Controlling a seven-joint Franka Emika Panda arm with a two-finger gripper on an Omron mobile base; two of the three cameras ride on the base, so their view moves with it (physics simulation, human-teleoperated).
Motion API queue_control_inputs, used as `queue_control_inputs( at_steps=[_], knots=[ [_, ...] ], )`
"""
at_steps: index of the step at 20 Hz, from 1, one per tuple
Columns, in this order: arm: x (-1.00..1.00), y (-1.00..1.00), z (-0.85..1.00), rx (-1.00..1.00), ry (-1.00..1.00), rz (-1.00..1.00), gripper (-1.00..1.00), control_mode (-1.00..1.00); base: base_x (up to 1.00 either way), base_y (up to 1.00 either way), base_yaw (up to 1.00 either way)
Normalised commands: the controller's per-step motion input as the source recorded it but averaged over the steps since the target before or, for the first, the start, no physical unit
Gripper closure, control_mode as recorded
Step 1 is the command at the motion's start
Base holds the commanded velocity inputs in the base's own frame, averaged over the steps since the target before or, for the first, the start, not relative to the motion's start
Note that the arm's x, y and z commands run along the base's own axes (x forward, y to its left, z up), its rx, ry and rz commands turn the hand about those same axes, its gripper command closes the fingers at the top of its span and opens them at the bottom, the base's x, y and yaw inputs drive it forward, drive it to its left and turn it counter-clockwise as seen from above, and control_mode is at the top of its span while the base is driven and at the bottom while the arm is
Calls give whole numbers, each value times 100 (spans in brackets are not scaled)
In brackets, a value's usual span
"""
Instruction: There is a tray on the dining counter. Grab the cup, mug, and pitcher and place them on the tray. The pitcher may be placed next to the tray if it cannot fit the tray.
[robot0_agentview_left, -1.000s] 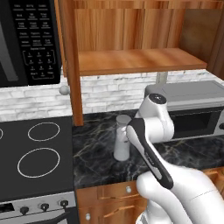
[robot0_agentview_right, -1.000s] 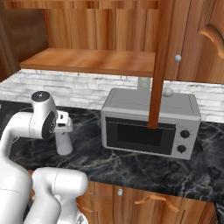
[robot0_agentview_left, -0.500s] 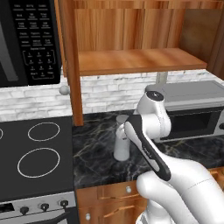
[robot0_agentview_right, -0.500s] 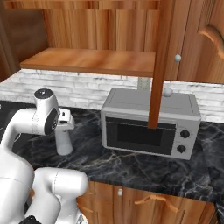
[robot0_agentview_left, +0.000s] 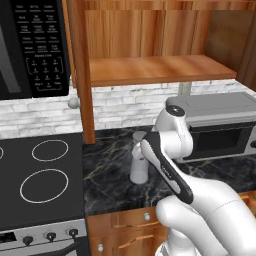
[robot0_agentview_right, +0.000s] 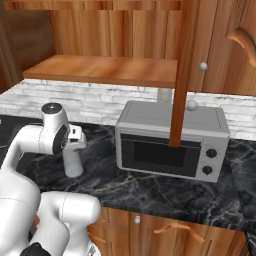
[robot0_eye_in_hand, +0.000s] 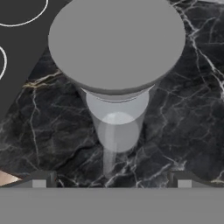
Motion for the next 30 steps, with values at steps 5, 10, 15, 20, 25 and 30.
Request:
queue_control_inputs(
  at_steps=[5,10,15,20,25,30],
  knots=[
    [0,0,-18,0,0,0,-100,-100,0,0,0],
    [4,0,-13,0,0,0,-100,-100,0,0,0],
    [7,1,-18,0,0,0,-100,-100,0,0,0],
    [12,4,-22,0,0,0,-100,-100,0,0,0],
    [8,1,-13,0,0,0,-100,-100,0,0,0],
    [3,0,-10,0,0,0,-100,-100,0,0,0]
  ],
)
